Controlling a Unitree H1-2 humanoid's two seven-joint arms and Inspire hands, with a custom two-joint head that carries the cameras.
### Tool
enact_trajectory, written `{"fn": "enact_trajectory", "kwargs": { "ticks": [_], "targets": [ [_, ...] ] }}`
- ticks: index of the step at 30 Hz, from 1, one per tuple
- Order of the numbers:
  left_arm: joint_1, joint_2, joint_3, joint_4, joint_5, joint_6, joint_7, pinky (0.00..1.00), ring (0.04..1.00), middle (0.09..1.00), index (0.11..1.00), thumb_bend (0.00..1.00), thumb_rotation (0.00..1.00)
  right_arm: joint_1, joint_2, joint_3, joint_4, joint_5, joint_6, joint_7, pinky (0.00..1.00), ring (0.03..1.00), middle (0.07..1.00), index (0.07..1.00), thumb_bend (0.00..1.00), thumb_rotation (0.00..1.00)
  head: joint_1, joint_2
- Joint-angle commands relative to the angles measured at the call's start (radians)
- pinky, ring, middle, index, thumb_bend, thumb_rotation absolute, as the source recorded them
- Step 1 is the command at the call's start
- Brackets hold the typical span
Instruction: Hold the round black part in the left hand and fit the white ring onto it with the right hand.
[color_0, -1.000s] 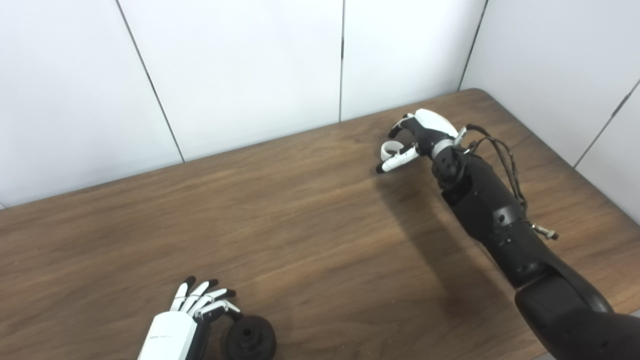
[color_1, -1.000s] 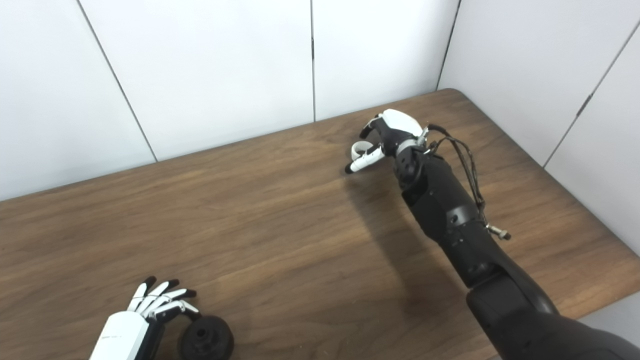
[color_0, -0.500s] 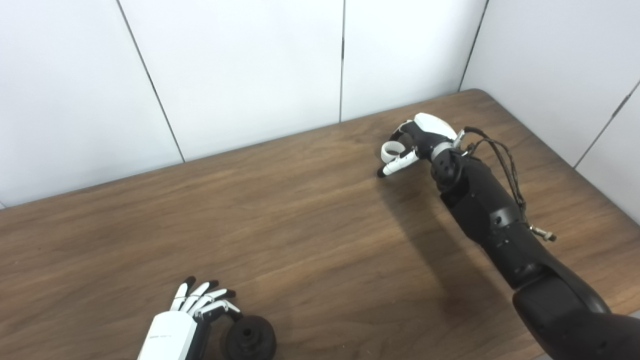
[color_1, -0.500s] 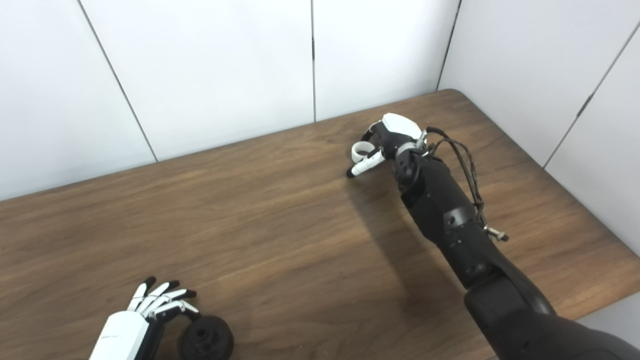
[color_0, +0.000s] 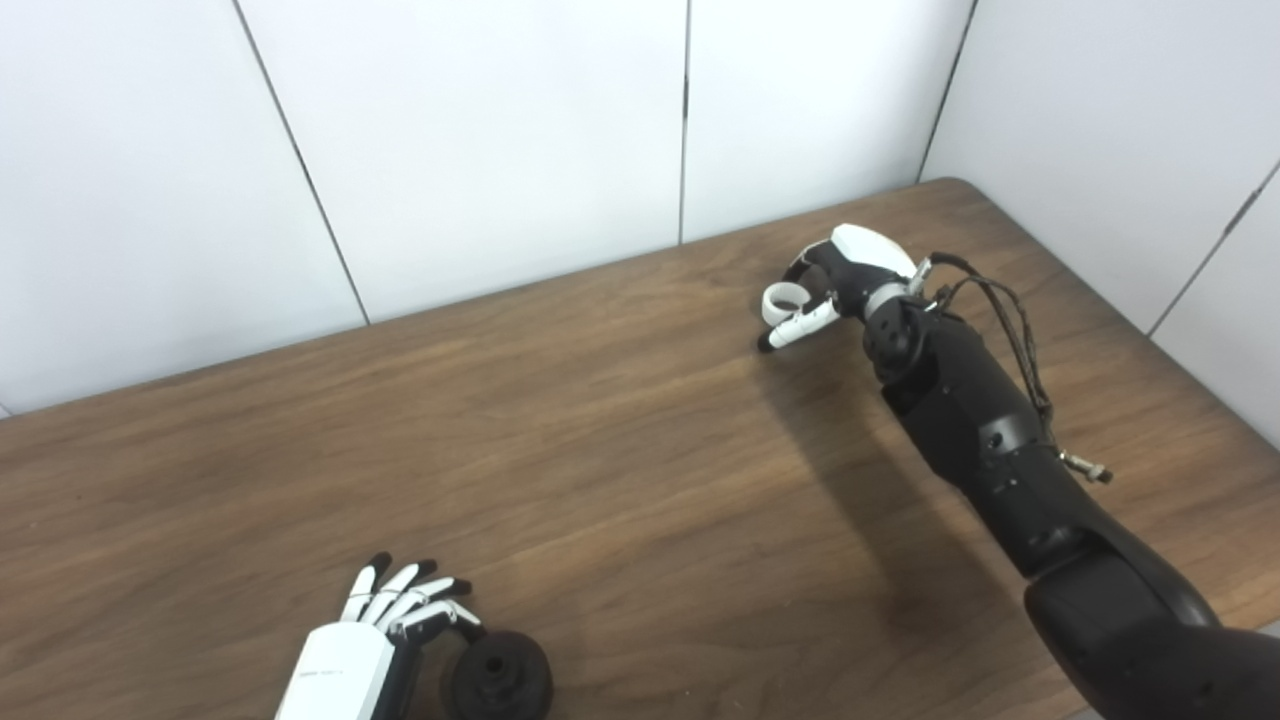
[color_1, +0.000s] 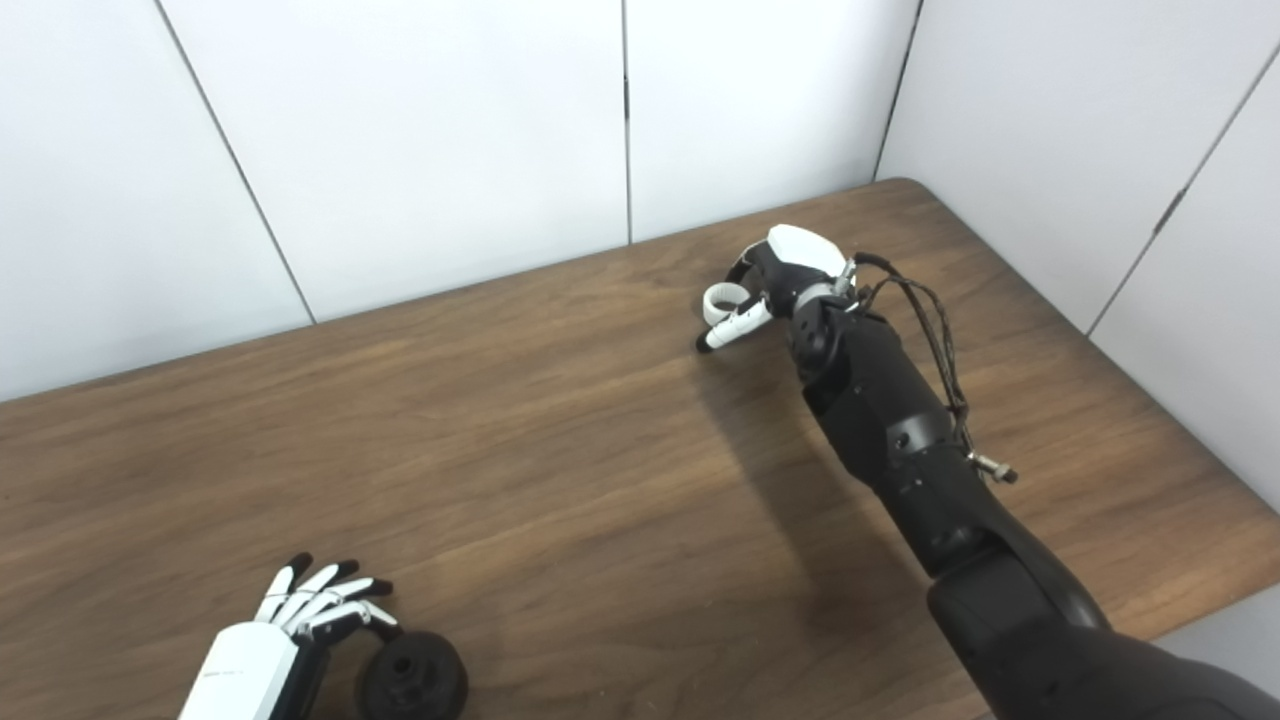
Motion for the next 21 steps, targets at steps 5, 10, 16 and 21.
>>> {"fn": "enact_trajectory", "kwargs": {
  "ticks": [5, 10, 16, 21],
  "targets": [
    [0.022, 0.015, 0.003, -0.01, 0.036, 0.025, -0.03, 1.0, 0.889, 0.777, 0.484, 0.52, 0.05, -0.048, -0.023, -0.019, -0.012, 0.011, 0.0, -0.026, 1.0, 0.984, 0.917, 0.642, 0.86, 0.31, 0.001, 0.004],
    [0.024, 0.011, 0.004, -0.01, 0.037, 0.019, -0.024, 1.0, 0.888, 0.777, 0.484, 0.52, 0.05, -0.037, -0.007, -0.049, 0.004, 0.1, -0.035, -0.126, 1.0, 0.961, 0.845, 0.49, 0.54, 0.14, 0.001, 0.005],
    [0.026, 0.009, 0.004, -0.011, 0.038, 0.017, -0.022, 1.0, 0.888, 0.776, 0.484, 0.52, 0.05, -0.025, -0.018, -0.026, 0.003, 0.139, -0.046, -0.164, 1.0, 0.963, 0.831, 0.483, 0.52, 0.13, 0.0, 0.007],
    [0.026, 0.008, 0.004, -0.012, 0.042, 0.015, -0.022, 1.0, 0.888, 0.777, 0.484, 0.52, 0.05, -0.014, -0.028, -0.018, -0.011, 0.156, -0.043, -0.168, 1.0, 0.969, 0.841, 0.483, 0.52, 0.13, -0.002, 0.008]
  ]
}}
